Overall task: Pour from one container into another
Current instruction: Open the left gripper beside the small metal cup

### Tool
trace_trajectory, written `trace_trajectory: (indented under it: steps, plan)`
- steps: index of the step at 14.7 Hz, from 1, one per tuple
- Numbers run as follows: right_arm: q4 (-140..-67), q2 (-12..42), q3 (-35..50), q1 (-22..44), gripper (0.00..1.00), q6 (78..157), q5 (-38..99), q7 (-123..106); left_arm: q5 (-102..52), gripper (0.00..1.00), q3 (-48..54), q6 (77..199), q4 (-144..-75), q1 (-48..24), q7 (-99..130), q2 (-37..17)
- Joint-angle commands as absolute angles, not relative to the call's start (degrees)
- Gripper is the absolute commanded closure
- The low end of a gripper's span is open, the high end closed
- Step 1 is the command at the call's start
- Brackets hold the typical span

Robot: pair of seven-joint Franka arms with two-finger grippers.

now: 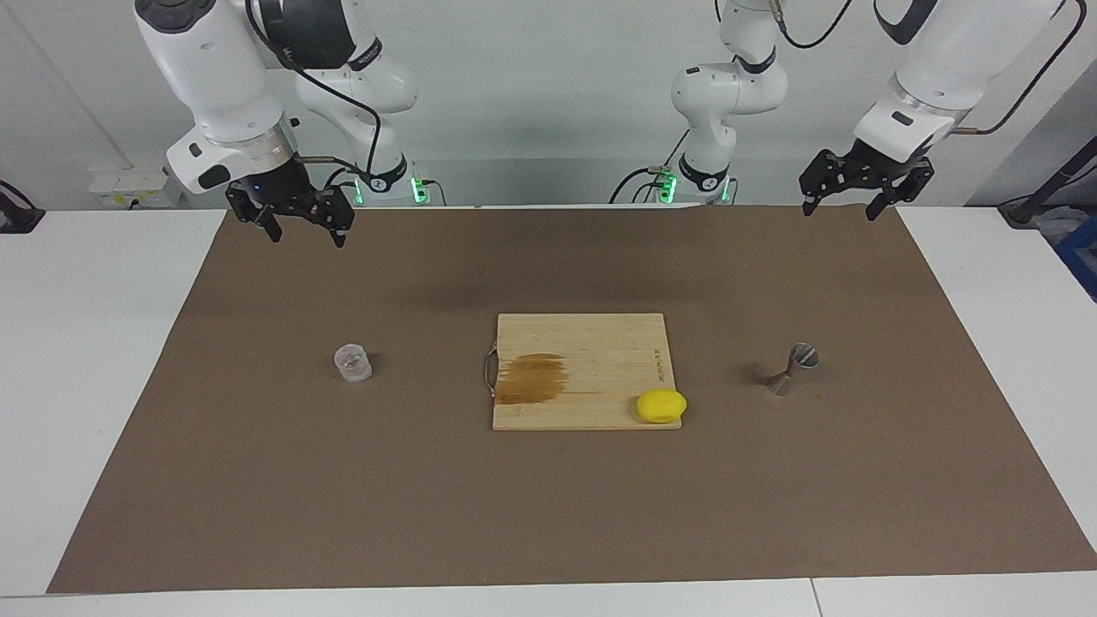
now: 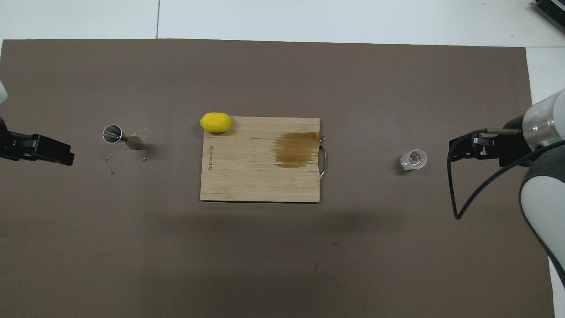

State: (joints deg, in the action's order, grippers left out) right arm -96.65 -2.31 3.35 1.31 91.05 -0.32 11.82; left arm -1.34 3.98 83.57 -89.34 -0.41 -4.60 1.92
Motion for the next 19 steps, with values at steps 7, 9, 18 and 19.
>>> trace_trajectory:
  steps: [7, 9, 18, 19]
  plan:
    - [-98.2, -3.6, 3.5, 0.6, 0.00, 91.8, 0.8, 10.7, -1.8, 0.00, 4.3, 83.8, -90.2, -0.4, -4.9, 1.9]
    - [-98.2, -3.6, 3.5, 0.6, 0.00, 91.8, 0.8, 10.7, -1.8, 0.00, 4.3, 85.4, -91.0, -1.5, -4.8, 2.0]
    - [-98.2, -3.6, 3.5, 0.6, 0.00, 91.8, 0.8, 10.7, -2.1, 0.00, 3.4, 85.1, -88.8, -0.5, -0.7, -2.4]
    - [-98.1, -3.6, 3.5, 0.6, 0.00, 91.8, 0.9, 10.7, -2.3, 0.00, 3.2, 84.8, -88.6, -0.3, -0.6, -3.7]
